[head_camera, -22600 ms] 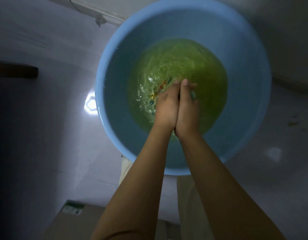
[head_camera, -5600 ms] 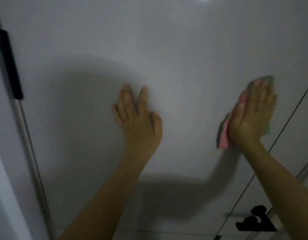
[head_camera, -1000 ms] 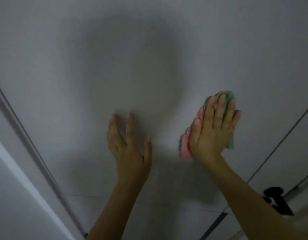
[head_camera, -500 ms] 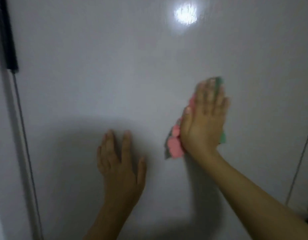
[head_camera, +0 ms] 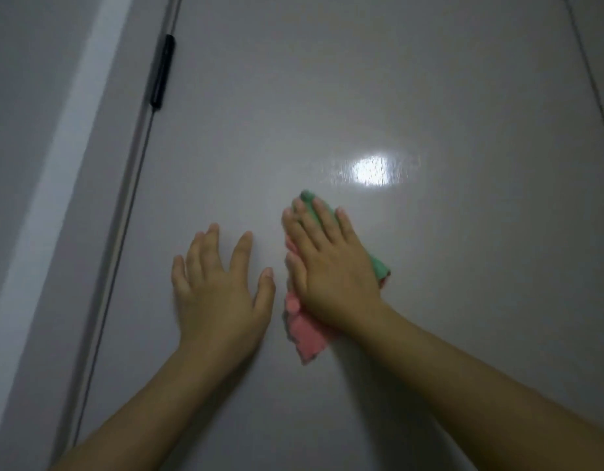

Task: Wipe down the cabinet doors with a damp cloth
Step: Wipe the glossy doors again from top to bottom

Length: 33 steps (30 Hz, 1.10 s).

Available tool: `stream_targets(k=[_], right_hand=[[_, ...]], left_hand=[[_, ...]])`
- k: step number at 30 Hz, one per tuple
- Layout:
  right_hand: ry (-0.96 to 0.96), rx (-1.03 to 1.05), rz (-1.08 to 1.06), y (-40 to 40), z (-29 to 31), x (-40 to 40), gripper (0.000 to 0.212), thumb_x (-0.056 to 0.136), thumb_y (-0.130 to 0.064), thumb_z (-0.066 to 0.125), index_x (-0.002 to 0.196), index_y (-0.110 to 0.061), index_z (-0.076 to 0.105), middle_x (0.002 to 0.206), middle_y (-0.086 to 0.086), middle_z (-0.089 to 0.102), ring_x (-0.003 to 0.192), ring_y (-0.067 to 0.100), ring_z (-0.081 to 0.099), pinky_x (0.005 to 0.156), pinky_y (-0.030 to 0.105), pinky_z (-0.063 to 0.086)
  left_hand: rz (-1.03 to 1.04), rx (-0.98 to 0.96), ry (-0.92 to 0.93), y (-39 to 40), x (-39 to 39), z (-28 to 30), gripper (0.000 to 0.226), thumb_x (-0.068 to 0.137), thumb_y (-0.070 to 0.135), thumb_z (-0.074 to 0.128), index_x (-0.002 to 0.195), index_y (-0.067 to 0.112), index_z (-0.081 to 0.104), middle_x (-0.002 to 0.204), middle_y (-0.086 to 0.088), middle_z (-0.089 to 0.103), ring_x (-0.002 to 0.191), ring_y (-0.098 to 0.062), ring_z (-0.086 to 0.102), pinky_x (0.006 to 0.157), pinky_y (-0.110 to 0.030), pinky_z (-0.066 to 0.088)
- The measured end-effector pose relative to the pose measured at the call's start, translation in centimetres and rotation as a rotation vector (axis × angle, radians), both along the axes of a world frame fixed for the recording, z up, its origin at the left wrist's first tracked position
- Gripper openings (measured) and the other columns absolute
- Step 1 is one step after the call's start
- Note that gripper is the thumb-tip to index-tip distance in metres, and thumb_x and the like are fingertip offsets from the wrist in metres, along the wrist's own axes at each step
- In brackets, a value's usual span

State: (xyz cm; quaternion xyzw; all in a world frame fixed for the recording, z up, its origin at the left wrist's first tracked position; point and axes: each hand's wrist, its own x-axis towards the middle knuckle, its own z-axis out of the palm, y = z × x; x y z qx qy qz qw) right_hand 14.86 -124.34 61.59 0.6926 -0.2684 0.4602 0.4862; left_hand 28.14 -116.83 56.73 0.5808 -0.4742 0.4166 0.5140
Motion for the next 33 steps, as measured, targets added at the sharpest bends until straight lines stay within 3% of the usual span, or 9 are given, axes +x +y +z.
stream_targets(k=[3,5,12,18,21,24,26,29,33], right_hand=[[0.163,-0.084,0.006,-1.2,-5.6,-4.9,0.055,0.099,-0.036,0.023,0.149,-0.013,0.03,0.156,0.007,0.024,0.146,0.023,0.017,0.116,0.043,0.013],[0.161,-0.059,-0.007,-1.9,-5.4,-7.7,0.055,0.099,-0.036,0.023,0.149,-0.014,0.03,0.156,0.008,0.025,0.145,0.021,0.018,0.116,0.041,0.015],[-0.382,0.085,0.035,0.2,2.6,0.5,0.065,0.093,-0.037,0.009,0.152,-0.011,0.015,0.16,0.008,0.009,0.148,0.023,0.0,0.118,0.04,-0.005],[0.35,-0.096,0.042,1.0,-4.2,4.1,0.055,0.097,-0.037,0.028,0.148,-0.017,0.032,0.154,0.004,0.028,0.145,0.024,0.022,0.115,0.044,0.014],[0.337,-0.088,0.003,0.6,-2.2,2.9,0.055,0.097,-0.037,0.023,0.15,-0.019,0.025,0.156,0.003,0.024,0.146,0.021,0.018,0.117,0.042,0.011],[-0.016,0.017,0.023,2.0,-0.1,6.9,0.06,0.096,-0.04,0.011,0.152,-0.018,0.009,0.16,0.004,0.007,0.148,0.019,-0.001,0.119,0.039,-0.003],[-0.106,0.052,0.063,3.4,-0.2,11.3,0.061,0.098,-0.039,0.012,0.153,-0.016,0.005,0.161,0.005,0.001,0.148,0.022,-0.008,0.119,0.042,-0.007],[0.243,-0.034,0.056,4.2,-4.2,15.9,0.058,0.1,-0.039,0.023,0.153,-0.017,0.016,0.16,0.005,0.011,0.148,0.024,0.0,0.118,0.045,-0.003],[0.605,-0.12,0.017,2.7,-5.5,11.5,0.055,0.099,-0.04,0.025,0.15,-0.02,0.026,0.156,0.002,0.023,0.146,0.021,0.017,0.117,0.042,0.008]], left_hand=[[0.052,-0.001,-0.026,1.1,2.0,-4.8,0.07,0.086,0.053,0.025,0.139,0.014,0.047,0.149,-0.024,0.031,0.139,-0.037,0.024,0.112,-0.055,0.01],[0.078,0.004,-0.074,1.5,3.3,-6.2,0.064,0.088,0.049,0.03,0.137,0.013,0.05,0.146,-0.024,0.036,0.136,-0.035,0.029,0.112,-0.051,0.009],[0.155,-0.072,-0.079,2.7,8.4,-5.4,0.062,0.09,0.045,0.031,0.141,0.012,0.045,0.148,-0.022,0.036,0.136,-0.033,0.033,0.113,-0.047,0.006],[0.144,-0.073,0.012,2.4,12.1,-8.1,0.067,0.092,0.05,0.024,0.15,0.017,0.026,0.155,-0.017,0.023,0.144,-0.029,0.018,0.117,-0.05,0.002],[0.081,-0.093,0.069,2.0,14.2,-9.3,0.067,0.094,0.048,0.021,0.152,0.015,0.018,0.158,-0.013,0.019,0.145,-0.024,0.014,0.119,-0.043,0.002],[0.079,-0.132,0.004,1.8,15.4,-10.4,0.064,0.095,0.042,0.025,0.151,0.01,0.02,0.156,-0.012,0.024,0.144,-0.022,0.018,0.12,-0.035,0.003],[0.062,-0.179,-0.006,1.7,15.6,-10.2,0.064,0.095,0.04,0.027,0.15,0.009,0.024,0.155,-0.012,0.028,0.144,-0.021,0.02,0.12,-0.035,0.004],[0.076,-0.195,-0.016,1.7,15.8,-9.9,0.064,0.095,0.04,0.027,0.151,0.008,0.023,0.155,-0.012,0.027,0.144,-0.021,0.019,0.119,-0.035,0.005],[0.073,-0.148,-0.037,1.8,15.7,-10.0,0.064,0.096,0.04,0.025,0.151,0.007,0.022,0.157,-0.012,0.023,0.146,-0.022,0.016,0.12,-0.037,0.004]])
